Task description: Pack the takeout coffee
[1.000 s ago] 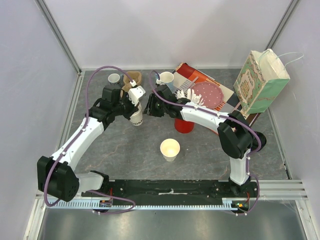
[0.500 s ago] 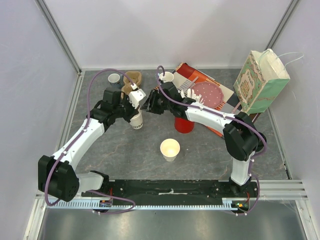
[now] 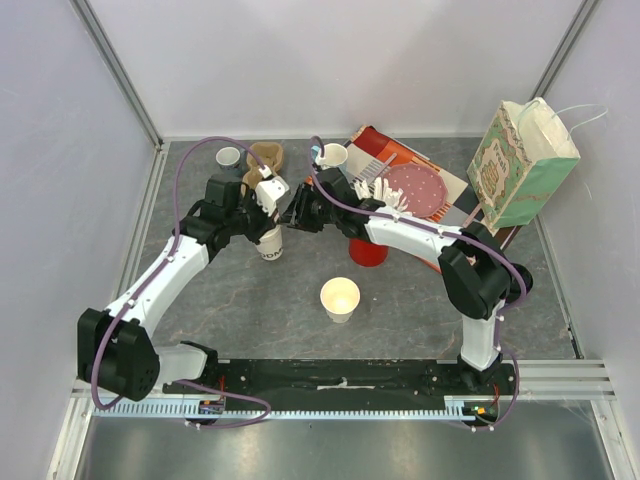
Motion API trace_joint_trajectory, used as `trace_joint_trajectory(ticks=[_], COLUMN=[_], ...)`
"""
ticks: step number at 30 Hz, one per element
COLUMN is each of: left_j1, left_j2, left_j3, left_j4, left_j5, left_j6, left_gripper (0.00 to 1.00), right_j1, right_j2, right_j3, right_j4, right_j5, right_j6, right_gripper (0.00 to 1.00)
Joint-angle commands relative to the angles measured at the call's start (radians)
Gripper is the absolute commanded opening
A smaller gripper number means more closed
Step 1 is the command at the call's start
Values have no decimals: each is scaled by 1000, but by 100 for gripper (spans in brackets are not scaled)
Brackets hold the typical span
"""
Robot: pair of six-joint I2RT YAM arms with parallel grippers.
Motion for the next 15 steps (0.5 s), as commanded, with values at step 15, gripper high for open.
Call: trace_joint_trajectory(ticks=[15], left_j1=[-10], left_j2=[-18], left_j3=[60], left_j4=[140], left_j5=[27], left_j6=[-28], left_gripper=[2], right_j1=[30], right_j2=[33], right_j3=[22], right_j4=[-81], right_j5=[134], right_j6=[-61], right_gripper=[41])
